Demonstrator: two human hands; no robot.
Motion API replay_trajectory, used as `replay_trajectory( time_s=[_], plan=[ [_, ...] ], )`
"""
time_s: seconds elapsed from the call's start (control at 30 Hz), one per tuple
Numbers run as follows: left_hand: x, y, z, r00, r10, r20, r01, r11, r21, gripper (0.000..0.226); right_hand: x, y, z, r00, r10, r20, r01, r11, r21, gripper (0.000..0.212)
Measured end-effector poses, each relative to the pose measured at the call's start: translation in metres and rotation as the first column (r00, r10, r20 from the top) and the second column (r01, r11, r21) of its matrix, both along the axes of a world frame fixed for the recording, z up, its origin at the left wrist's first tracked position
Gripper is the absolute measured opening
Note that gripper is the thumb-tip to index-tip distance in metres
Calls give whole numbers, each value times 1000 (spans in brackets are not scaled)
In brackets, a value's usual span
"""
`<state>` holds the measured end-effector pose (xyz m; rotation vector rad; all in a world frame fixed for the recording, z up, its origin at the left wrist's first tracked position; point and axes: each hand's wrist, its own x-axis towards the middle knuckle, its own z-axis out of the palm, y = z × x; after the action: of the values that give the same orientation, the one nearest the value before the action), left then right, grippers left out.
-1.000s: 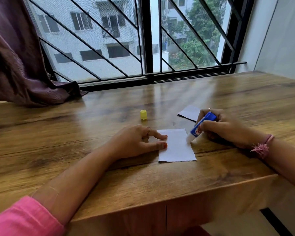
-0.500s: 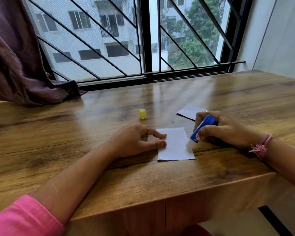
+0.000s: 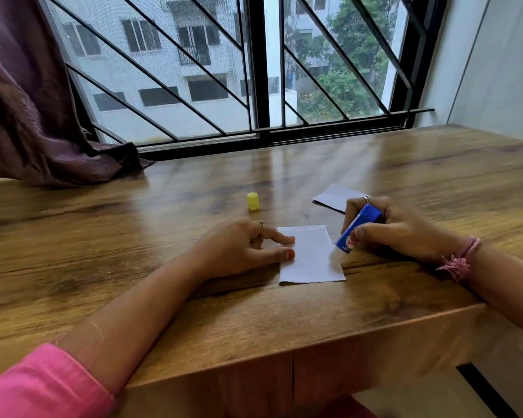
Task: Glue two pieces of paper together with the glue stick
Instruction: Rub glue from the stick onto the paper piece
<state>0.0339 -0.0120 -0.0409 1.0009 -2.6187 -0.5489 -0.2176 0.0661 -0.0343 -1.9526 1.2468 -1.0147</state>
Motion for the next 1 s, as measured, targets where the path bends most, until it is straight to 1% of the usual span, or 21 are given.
replay_trajectory(
  time_s=[0.1, 0.23, 0.3, 0.37, 0.53, 0.63, 0.67, 0.77, 0.87, 1.0],
  plan=[
    [0, 0, 1, 1000, -3, 1, 3, 1000, 0, 30, 0, 4, 2, 997, 74, 22, -75, 995, 64, 5],
    [0, 0, 1, 1000, -2, 4, 2, 1000, 1, 32, 0, 2, 2, 999, 39, 20, -40, 998, 41, 6],
    [0, 0, 1, 1000, 1, 4, -1, 1000, 5, 31, 0, 4, 2, 998, 66, 23, -67, 996, 59, 4],
    [0, 0, 1, 1000, 0, 5, 0, 1000, 9, 31, 0, 5, 2, 996, 84, 39, -87, 993, 79, 5],
    [0, 0, 0, 1000, 1, 7, -1, 1000, 8, 31, 0, 2, 1, 999, 44, 17, -44, 998, 35, 7],
    [0, 0, 0, 1000, -4, 6, 4, 1000, 10, 31, -1, 3, 0, 995, 93, 42, -96, 992, 77, 20],
    [0, 0, 0, 1000, -4, 5, 4, 1000, 13, 31, -1, 3, 1, 995, 92, 47, -95, 992, 77, 21],
    [0, 0, 0, 1000, 0, 3, 0, 1000, 23, 31, 0, 3, 1, 996, 82, 46, -84, 996, 44, 11],
    [0, -1, -1, 1000, -1, 6, 1, 1000, 15, 31, -1, 4, 0, 993, 108, 38, -110, 992, 62, 13],
    [0, -1, -1, 1000, -3, 4, 2, 1000, 16, 32, -1, 3, 1, 997, 69, 32, -70, 997, 40, 14]
  ],
)
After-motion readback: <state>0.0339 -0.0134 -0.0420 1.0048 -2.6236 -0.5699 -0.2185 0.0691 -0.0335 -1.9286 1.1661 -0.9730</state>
